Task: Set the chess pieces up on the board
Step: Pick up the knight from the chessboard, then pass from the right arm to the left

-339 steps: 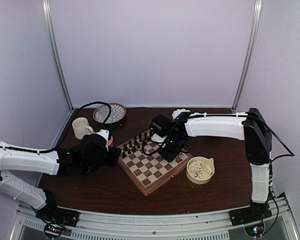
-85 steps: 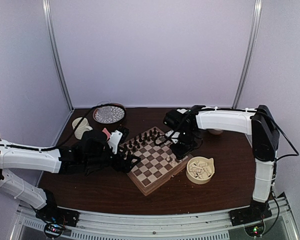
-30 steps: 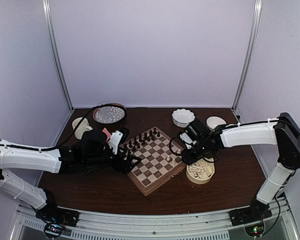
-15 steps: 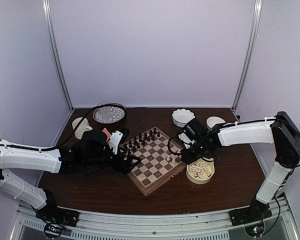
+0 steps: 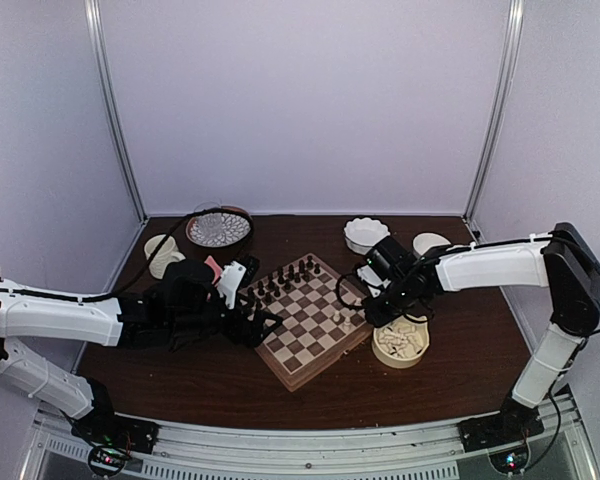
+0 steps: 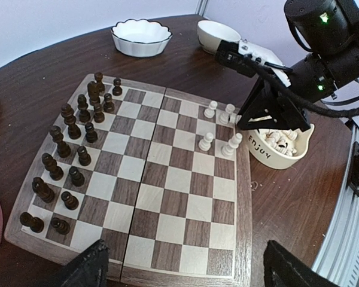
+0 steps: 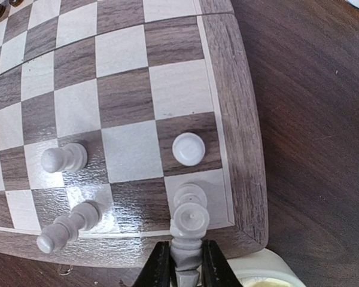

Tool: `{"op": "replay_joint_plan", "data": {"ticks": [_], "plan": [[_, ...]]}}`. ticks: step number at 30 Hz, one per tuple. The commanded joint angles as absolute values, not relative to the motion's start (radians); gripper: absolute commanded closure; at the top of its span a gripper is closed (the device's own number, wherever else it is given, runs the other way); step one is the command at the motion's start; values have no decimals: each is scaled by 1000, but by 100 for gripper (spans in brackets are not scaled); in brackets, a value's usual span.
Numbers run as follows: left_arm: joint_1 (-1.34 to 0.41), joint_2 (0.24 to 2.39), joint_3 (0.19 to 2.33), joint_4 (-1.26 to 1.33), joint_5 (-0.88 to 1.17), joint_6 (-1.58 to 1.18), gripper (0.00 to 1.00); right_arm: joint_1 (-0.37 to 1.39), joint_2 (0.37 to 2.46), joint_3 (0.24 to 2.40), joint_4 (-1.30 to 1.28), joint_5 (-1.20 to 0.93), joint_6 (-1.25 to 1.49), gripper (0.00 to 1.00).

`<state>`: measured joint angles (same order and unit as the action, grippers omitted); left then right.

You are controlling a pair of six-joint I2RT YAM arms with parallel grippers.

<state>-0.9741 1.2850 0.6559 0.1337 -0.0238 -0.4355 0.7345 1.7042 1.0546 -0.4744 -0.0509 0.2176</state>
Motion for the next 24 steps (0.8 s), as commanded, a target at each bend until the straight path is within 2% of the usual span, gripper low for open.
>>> {"op": "replay_joint_plan", "data": {"ticks": [1,19,24], "plan": [[-974,1297,667,180,-14,-426,11,732,1635,1037,-463,-22,229,83],[-975,1292,665,183,-7,-426,11,732,1531,991,-432,-5,217,85],[-974,1292,666,183,-3,-425,11,733,1480,964,-385,-101,186,85]]}}
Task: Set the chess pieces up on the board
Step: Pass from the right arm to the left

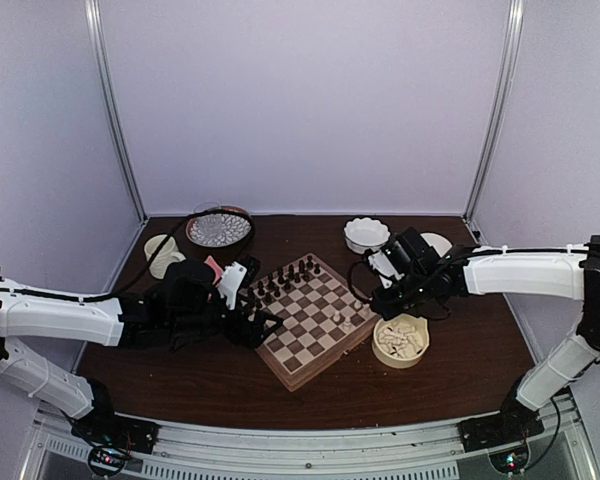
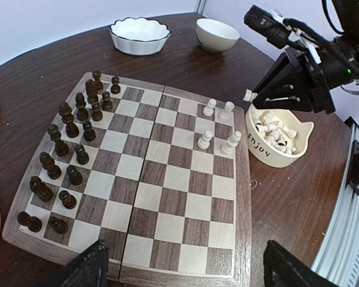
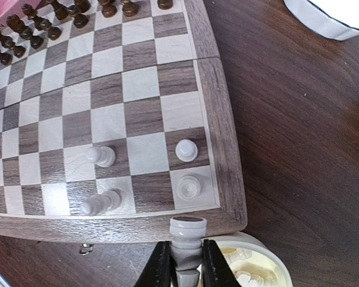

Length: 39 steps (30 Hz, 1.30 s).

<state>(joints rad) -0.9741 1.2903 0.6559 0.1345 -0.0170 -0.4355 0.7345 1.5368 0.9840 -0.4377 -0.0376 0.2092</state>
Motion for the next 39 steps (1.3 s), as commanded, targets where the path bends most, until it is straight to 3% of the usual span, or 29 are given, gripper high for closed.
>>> {"op": "replay_joint_plan", "data": {"ticks": [1,4,12,26,32,39], "plan": [[-975,1290,664,186,-4,-425,11,734,1474,962,-382,-127,181,84],[-977,1291,664,192,0,-422,11,740,1448,949,-358,-189,171,84],[-978,1307,655,308,264,-420,14,860,1306,841,-160,-356,91,85],[-991,1415,690,449,536,-483,20,1119,1310,806,-54,-148,-100,83],[-1000,1478,727,450,587,-508,37,1167,1326,817,-62,-91,-130,83],[-1023,1525,760,440,614,-509,41,1210,1355,830,-67,-49,-158,82]]}}
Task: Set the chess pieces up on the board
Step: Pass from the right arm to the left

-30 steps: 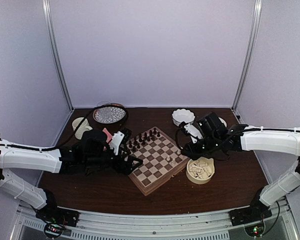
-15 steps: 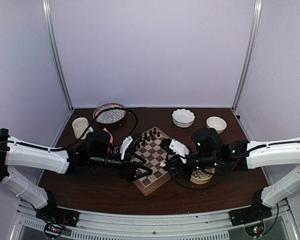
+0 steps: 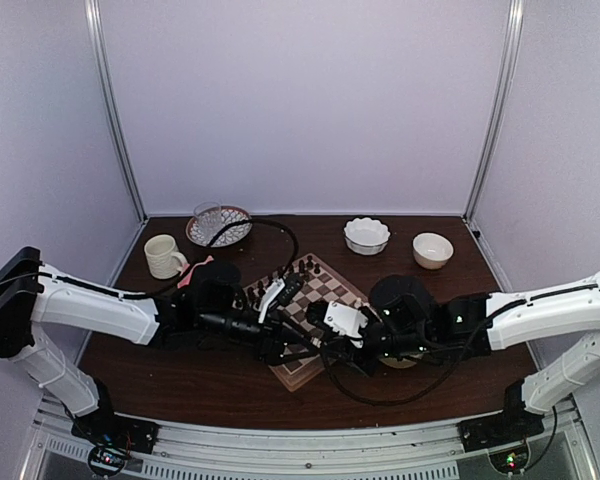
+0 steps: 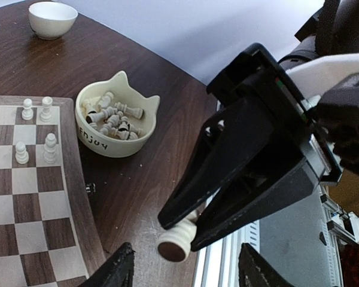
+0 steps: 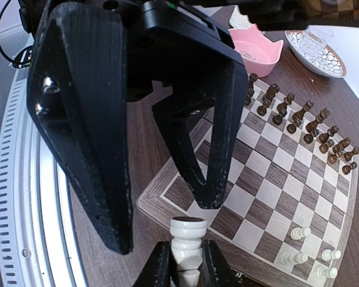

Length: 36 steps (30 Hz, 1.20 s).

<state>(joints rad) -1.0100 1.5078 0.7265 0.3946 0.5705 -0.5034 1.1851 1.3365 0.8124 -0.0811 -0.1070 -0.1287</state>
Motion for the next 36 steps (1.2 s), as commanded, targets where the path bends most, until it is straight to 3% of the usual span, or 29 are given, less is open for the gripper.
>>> {"op": "replay_joint_plan", "data": {"ticks": [1,6,21,26,36], "plan": [[-1025,1527,765,438,620,-509,43,1214,1358,834,-67,-43,-160,82],[-1029,1538,775,422,620,-506,54,1232,1364,834,-60,-5,-167,83],[-1029,1567,809,372,633,-499,61,1236,1289,789,-18,30,-168,81],[-1030,1574,814,369,640,-497,75,1235,1292,789,-19,38,-166,81],[-1029,1572,815,369,642,-496,88,1236,1263,774,-3,42,-163,71]]}}
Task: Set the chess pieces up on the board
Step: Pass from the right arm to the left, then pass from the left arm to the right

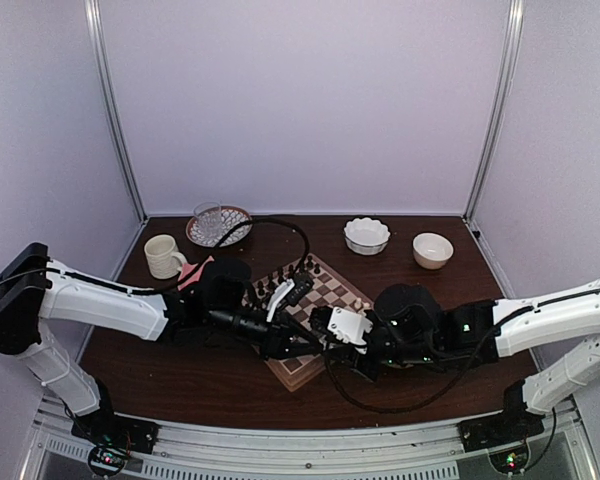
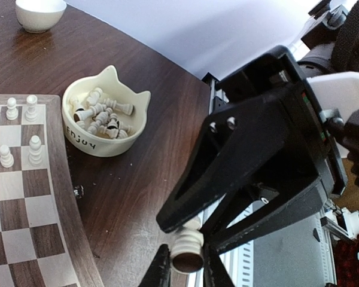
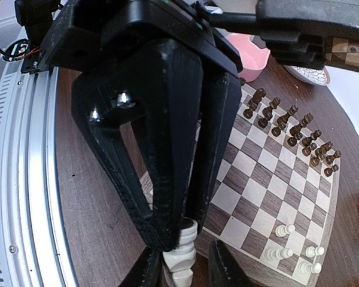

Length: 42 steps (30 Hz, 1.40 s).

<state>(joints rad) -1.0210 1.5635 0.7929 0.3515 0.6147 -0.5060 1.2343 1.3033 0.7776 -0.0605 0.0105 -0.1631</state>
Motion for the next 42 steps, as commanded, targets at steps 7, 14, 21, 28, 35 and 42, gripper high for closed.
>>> {"op": "replay_joint_plan", "data": {"ticks": [7,14,21,28,35,42], "plan": [[-1026,1560,798,425,671,-517,88,1236,1201,723,56,43,-133,41],[-1011,1496,725,514,635,-526,88,1216,1093,655,141,-36,-64,36],[-1003,1466,671,607,610,-523,87,1101,1080,644,197,-333,86,41],[-1005,1439,615,714,587,-531,87,954,1143,635,354,-650,291,43],[-1005,1425,563,831,572,-540,87,933,1212,640,445,-726,386,44],[-1004,1449,508,1015,564,-578,87,931,1292,635,568,-787,454,47]]}}
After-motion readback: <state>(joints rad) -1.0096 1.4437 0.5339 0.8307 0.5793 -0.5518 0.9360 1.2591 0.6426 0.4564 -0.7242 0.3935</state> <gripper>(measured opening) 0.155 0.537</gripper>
